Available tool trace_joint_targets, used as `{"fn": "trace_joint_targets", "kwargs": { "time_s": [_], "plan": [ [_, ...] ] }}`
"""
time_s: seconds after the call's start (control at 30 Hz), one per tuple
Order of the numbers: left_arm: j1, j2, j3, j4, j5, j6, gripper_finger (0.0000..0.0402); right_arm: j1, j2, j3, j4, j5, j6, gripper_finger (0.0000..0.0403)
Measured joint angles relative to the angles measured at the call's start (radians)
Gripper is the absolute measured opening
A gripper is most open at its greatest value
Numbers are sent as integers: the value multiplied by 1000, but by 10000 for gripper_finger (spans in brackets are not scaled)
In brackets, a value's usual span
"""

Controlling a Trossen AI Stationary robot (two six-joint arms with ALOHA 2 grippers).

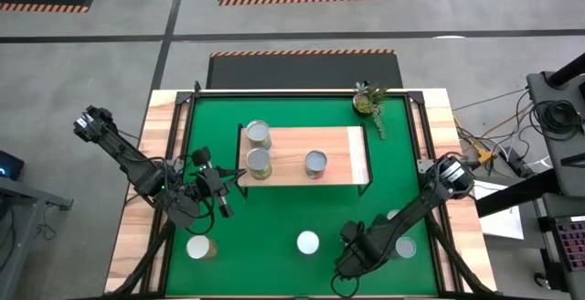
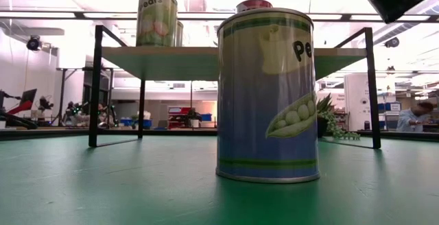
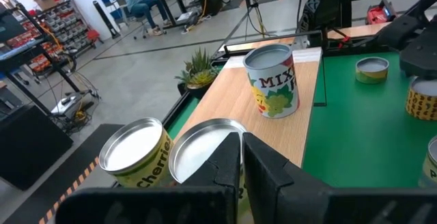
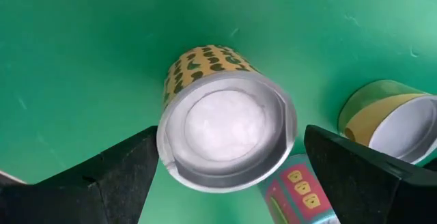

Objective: Pick and place cans onto a shelf
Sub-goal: Put the canned bean on the shelf

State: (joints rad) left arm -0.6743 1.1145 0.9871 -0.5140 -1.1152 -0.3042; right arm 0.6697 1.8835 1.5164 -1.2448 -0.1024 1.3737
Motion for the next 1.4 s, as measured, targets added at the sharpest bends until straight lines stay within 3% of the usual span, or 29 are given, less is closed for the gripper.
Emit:
{"fn": "trace_joint_targets", "kwargs": {
  "time_s": [0.27, 0.6, 0.9, 1.03, 1.2, 1.4],
  "plan": [
    [0, 0, 0, 1, 0, 0, 0, 0, 0, -68, 130, -1, -14, 347],
    [0, 0, 0, 4, 0, -3, 0, 0, 0, -67, 131, -10, -31, 303],
    [0, 0, 0, 7, 0, -11, 0, 0, -80, 18, -37, 10, -54, 301],
    [0, 0, 0, 9, 0, -11, 0, 0, -156, 68, -111, 109, -31, 301],
    [0, 0, 0, 11, 0, -11, 0, -10, -259, 109, -165, 306, -10, 302],
    [0, 0, 0, 17, 0, -11, 0, -57, -371, 134, -178, 526, -82, 302]
  ]
}}
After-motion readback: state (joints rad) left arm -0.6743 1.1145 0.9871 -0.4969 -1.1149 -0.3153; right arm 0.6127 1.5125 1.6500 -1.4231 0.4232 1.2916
